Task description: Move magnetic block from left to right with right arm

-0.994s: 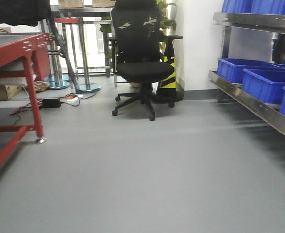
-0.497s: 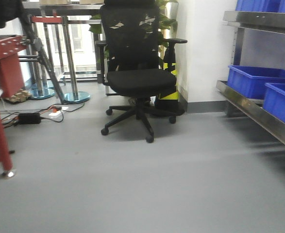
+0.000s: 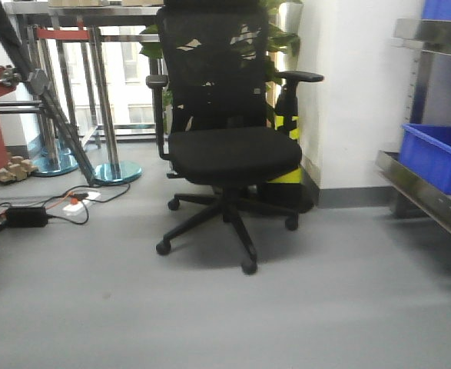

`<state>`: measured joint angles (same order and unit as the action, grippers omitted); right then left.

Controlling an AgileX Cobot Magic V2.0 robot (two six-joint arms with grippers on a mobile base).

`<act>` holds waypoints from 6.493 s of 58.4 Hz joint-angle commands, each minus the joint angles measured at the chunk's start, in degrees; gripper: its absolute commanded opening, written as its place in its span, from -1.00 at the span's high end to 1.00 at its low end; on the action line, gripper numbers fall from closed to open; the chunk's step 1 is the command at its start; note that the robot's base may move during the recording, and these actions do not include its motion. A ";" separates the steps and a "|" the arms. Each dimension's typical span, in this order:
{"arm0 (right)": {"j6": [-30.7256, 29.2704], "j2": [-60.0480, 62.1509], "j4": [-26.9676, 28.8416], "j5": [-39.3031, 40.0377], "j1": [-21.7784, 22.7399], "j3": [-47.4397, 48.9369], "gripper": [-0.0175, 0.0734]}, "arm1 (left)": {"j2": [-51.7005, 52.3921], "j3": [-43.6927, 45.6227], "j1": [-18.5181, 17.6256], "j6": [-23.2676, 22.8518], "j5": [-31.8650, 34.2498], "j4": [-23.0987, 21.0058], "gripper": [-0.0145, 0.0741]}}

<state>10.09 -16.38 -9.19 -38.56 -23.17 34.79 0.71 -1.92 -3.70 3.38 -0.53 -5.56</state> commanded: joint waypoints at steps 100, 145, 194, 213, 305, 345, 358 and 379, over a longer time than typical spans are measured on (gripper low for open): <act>-0.39 -0.66 -0.59 5.08 -0.08 1.60 0.07 | 0.54 -0.39 -0.36 -0.40 5.16 -0.26 0.96; -0.39 -0.66 -0.59 5.08 -0.08 1.60 0.07 | 0.54 -0.39 -0.36 -0.40 5.16 -0.26 0.96; -0.39 -0.66 -0.64 5.08 -0.08 1.60 0.07 | 0.54 -0.39 -0.36 -0.40 5.16 -0.26 0.96; -0.23 -1.52 3.00 6.88 -0.13 2.20 0.08 | 0.54 -0.39 -0.36 -0.40 5.16 -0.26 0.96; -6.79 -84.11 4.81 6.76 -10.41 39.05 -0.04 | 0.54 -0.39 -0.36 -0.40 5.16 -0.26 0.96; -6.79 -69.27 5.85 3.66 -10.09 36.24 -0.13 | 0.54 -0.39 -0.36 -0.40 5.16 -0.26 0.96; -6.79 -50.51 6.82 11.06 -10.09 24.53 0.49 | 0.54 -0.39 -0.36 -0.40 5.16 -0.26 0.96; -6.79 -20.32 6.94 22.24 -10.09 1.04 0.49 | 0.54 -0.39 -0.36 -0.40 5.16 -0.26 0.96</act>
<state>3.67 -41.79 -2.19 -22.58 -33.45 37.98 0.71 -1.92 -3.70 3.38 -0.53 -5.56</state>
